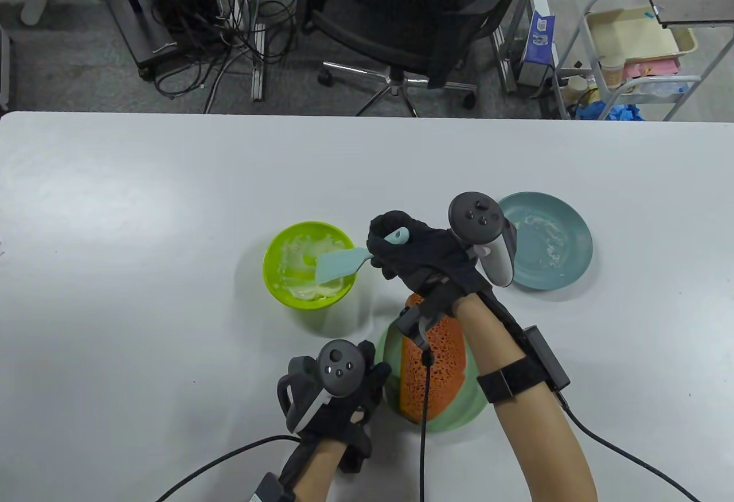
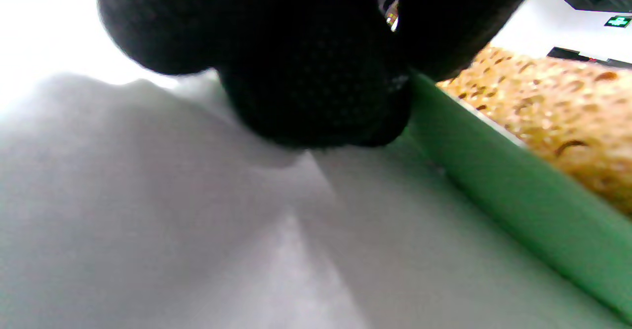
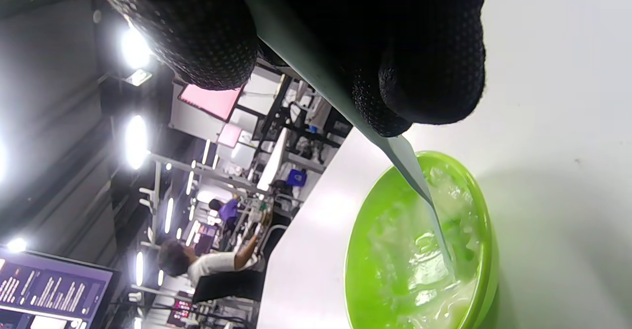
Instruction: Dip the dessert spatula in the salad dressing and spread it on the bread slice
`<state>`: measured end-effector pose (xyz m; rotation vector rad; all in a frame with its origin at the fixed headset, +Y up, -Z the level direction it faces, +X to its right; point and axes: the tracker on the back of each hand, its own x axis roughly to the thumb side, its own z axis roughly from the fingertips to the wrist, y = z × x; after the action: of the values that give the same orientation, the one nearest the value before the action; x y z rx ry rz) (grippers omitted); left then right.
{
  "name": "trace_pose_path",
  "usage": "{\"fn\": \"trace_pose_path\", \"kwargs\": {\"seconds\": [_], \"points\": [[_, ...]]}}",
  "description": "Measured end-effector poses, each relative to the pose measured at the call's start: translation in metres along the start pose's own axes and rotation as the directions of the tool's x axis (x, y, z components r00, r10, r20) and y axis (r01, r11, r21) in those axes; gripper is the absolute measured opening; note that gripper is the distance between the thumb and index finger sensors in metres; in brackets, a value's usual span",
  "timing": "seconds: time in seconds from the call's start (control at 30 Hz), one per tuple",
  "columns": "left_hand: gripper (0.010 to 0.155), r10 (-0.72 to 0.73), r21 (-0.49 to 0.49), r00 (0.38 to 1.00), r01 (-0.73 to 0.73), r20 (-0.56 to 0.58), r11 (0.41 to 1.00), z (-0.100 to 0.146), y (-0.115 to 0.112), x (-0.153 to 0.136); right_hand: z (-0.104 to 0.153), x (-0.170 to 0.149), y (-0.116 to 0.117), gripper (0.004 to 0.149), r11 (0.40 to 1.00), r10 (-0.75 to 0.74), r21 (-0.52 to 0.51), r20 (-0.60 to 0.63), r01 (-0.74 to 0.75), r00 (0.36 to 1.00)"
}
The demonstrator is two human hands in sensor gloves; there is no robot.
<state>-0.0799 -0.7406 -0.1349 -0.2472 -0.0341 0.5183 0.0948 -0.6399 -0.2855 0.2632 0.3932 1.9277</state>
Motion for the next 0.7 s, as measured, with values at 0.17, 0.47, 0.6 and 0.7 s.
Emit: {"fn": "trace_pose_path", "kwargs": {"seconds": [0.17, 0.47, 0.6, 0.7], "points": [[0.056, 0.002, -0.008, 1.0, -0.002, 0.002, 1.0, 0.0, 0.0, 0.0, 0.004, 0.003, -0.005, 0.047, 1.0, 0.019, -0.016, 0.002, -0.019, 1.0], [0.056, 0.007, -0.014, 1.0, -0.007, 0.002, 1.0, 0.0, 0.0, -0.001, 0.007, 0.01, -0.002, 0.047, 0.999, 0.036, -0.029, 0.024, -0.035, 0.999], [0.056, 0.007, -0.016, 1.0, -0.007, 0.003, 1.0, 0.0, 0.0, -0.001, 0.005, 0.01, 0.002, 0.048, 1.0, -0.017, -0.019, 0.05, 0.018, 0.999], [0.056, 0.005, -0.015, 1.0, -0.005, 0.004, 1.0, 0.0, 0.0, 0.0, 0.002, 0.008, 0.007, 0.048, 0.997, -0.078, 0.005, 0.061, 0.078, 0.995]]}}
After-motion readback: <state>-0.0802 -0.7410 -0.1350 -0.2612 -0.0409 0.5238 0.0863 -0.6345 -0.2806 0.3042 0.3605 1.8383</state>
